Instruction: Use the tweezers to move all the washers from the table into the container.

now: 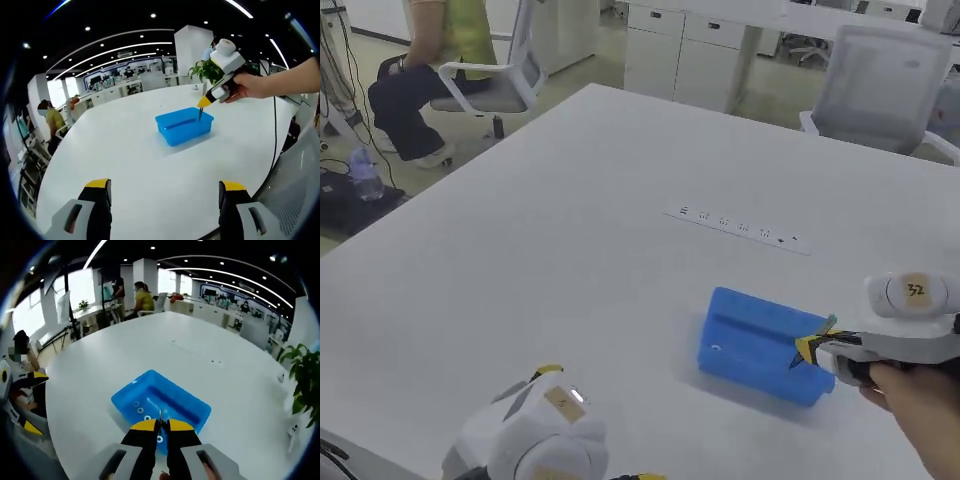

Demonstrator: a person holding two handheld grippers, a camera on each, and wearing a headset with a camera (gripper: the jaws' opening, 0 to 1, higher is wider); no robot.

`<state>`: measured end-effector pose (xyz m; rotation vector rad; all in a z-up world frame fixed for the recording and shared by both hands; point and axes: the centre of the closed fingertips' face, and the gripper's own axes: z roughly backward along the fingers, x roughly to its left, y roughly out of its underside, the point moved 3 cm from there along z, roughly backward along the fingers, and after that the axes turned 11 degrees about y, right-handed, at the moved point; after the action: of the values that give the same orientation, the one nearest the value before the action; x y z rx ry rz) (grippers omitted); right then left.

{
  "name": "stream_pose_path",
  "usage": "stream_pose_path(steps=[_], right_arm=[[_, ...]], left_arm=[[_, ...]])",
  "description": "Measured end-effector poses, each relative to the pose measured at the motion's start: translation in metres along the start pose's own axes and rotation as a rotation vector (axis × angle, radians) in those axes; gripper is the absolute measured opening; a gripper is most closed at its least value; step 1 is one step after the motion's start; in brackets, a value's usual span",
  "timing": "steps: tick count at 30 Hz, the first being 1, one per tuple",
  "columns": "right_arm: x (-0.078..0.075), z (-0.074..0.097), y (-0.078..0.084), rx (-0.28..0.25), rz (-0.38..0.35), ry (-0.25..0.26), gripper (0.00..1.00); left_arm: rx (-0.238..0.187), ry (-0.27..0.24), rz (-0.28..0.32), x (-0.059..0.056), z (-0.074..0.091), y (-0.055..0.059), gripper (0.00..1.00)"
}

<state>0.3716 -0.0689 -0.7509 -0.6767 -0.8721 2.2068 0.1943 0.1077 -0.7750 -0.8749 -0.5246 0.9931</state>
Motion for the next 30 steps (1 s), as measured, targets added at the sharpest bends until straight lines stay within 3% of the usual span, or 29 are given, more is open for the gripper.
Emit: stream_pose_path(steps=[5,7,11,14,18,22,30], right_arm=[[0.006,0.019,-0.015,-0.052,0.138,-0.017,0.03],[0.012,0.026,-0.018,-0.064,0.161,-0.028,0.03],[0.022,0.036,-0.015,-0.052,0.206,-0.098,0.03],[0.032,0.043,-0.003,-0.011,0.257,-0.150,0.03],[0.037,0.049,0.022,0.056,0.384,-0.161,0.03],[0.040,0.054,0.048,0.139,0.422,-0.209,0.03],[0.048,0.047,0.076,0.244,0.478,-0.266,0.03]], left_arm=[[-0.001,0.003,-0.007,-0.001,0.000,0.000,0.91],[-0.001,0.006,-0.010,-0.002,0.000,0.000,0.90],[-0.009,0.006,-0.012,-0.002,0.000,-0.001,0.90],[-0.014,0.007,-0.003,-0.001,0.001,-0.002,0.88],[-0.023,0.003,0.001,-0.001,0.002,-0.003,0.87],[-0.025,-0.001,0.000,0.000,0.002,-0.003,0.87],[-0.032,-0.003,0.004,0.001,0.003,-0.004,0.86]])
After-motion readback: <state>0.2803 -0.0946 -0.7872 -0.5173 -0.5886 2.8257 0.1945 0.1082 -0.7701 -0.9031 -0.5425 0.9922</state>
